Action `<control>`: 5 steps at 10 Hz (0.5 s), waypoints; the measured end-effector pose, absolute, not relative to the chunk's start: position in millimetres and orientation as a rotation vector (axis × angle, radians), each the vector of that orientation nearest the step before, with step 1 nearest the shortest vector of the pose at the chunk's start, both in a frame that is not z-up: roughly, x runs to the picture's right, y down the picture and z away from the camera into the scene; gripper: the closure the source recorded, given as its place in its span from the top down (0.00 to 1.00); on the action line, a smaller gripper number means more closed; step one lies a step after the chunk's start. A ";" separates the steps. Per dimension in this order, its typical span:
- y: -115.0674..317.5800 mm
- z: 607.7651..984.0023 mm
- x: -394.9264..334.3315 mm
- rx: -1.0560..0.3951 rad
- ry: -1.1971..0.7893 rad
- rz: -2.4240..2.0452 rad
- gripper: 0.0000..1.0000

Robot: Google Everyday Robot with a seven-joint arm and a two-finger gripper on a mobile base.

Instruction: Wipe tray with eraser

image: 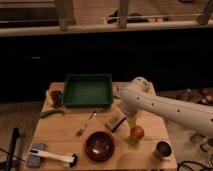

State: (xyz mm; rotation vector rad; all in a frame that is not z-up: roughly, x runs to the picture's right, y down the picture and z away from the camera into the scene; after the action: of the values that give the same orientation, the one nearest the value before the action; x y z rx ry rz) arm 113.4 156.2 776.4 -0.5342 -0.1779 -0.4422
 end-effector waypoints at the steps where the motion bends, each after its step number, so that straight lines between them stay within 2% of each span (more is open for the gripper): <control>1: 152.6 766.7 109.7 -0.517 -0.173 -0.438 0.80; 5: 143.9 758.0 97.8 -0.493 -0.185 -0.438 0.80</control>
State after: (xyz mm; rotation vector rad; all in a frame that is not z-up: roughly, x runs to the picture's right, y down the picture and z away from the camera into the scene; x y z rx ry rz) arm 97.8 143.9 758.0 -0.4934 -0.1851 -0.4376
